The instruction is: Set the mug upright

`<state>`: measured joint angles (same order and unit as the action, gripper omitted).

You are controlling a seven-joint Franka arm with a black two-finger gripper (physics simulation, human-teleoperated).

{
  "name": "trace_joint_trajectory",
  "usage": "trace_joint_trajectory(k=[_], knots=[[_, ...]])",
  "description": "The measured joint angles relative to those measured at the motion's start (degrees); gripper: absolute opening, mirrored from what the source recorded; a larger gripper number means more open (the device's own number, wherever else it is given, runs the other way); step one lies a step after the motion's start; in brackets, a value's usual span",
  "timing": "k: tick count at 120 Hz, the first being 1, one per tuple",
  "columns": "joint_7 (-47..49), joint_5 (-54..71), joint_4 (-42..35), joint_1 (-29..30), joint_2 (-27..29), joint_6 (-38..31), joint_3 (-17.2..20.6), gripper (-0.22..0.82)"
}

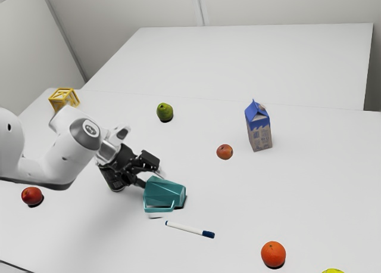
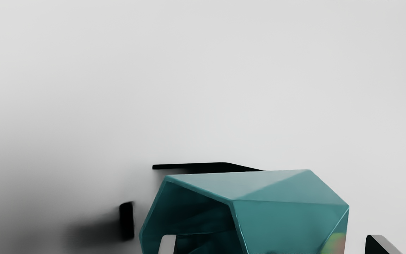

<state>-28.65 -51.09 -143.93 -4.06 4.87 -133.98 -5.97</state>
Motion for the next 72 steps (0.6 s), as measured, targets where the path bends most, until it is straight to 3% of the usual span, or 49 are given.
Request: trace_joint_trajectory(k=[56, 72], knots=[[-13.0, -16.4, -1.1, 0.0, -2.0, 0.2, 0.1, 0.55], [-15.7, -18.4, -1.2, 0.1, -2.1, 1.1, 0.0, 0.4]])
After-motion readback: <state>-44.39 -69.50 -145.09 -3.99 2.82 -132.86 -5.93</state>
